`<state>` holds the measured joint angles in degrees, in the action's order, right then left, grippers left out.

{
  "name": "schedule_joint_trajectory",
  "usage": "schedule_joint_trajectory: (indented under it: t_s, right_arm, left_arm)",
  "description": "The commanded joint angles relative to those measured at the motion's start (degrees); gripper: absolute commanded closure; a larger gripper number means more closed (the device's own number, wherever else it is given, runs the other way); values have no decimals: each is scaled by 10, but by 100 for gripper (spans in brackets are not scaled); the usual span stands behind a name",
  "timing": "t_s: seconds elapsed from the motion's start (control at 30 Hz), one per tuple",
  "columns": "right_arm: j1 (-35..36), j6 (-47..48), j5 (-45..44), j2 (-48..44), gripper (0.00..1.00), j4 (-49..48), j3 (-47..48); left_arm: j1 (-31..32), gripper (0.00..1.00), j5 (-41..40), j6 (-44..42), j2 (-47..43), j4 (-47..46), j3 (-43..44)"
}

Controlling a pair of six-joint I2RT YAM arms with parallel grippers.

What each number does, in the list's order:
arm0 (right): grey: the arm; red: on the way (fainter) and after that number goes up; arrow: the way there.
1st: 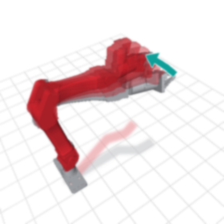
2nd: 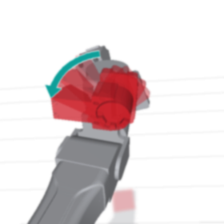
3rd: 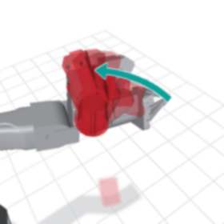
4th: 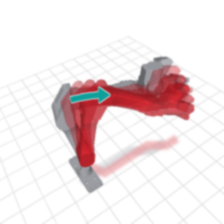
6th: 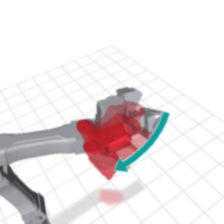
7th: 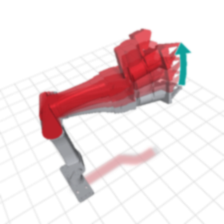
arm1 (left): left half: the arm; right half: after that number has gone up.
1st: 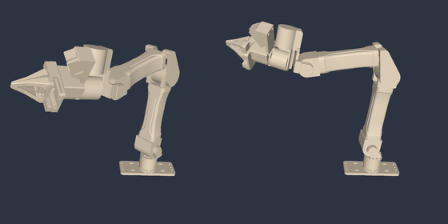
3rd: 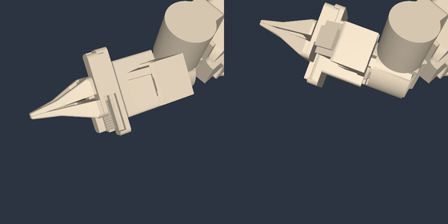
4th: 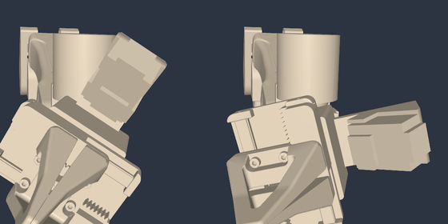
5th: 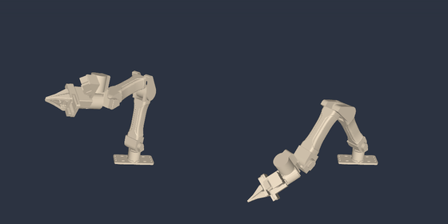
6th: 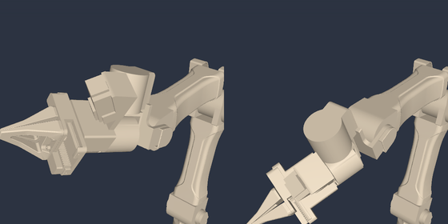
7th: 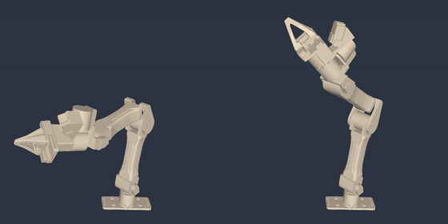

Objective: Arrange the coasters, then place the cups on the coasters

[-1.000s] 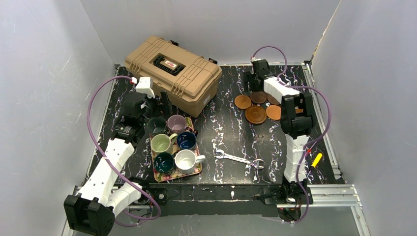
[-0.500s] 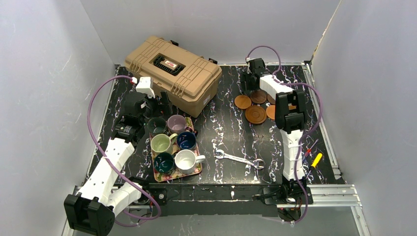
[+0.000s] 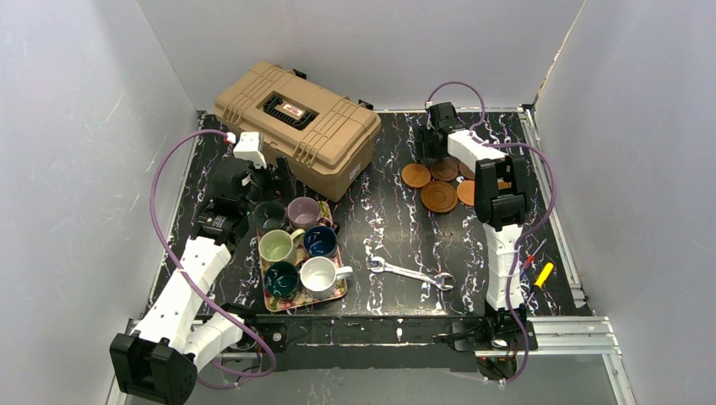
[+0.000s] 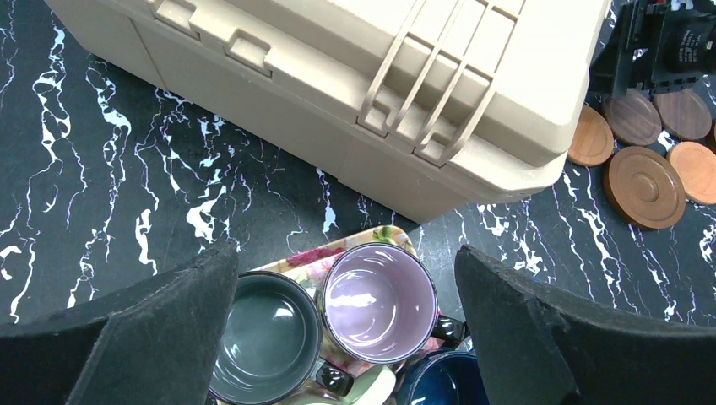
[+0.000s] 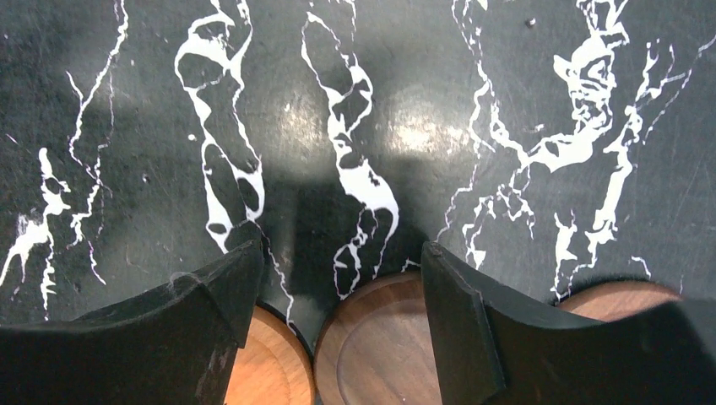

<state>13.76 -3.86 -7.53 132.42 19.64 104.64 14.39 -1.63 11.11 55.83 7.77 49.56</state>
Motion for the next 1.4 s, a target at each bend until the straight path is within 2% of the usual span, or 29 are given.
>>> schedule_joint_trajectory:
  t_s: [0.0,0.4,0.5,0.7,0.87,1.1,1.27,1.37]
  right_arm:
    - [-5,-8,-16,-28,24,44,-36]
    - [-8,-12,-20,-50,24,50,-48]
    - [-8,-3,-5,-50,20,63,-27]
    - [-8,18,14,-66,4,110,56]
    - [-9,10,5,-131,1,140,74]
    - [-3,-40,33,-335,1,93,-100]
    - [16,-69,139,-510,1,43,-275]
    - [59,-51,193,-594,1,24,-360]
  left_arm:
    - [3,2,7,-1,-7,1,21]
    - [3,2,5,-1,-8,2,21]
    - [2,2,5,-1,-8,2,21]
    - [2,2,-1,-5,-8,3,21]
    - [3,2,-11,-6,-12,4,21]
    - [3,2,-7,7,-11,21,22]
    - [2,2,-43,6,-28,62,13]
    - [1,2,-52,-3,-41,86,-1]
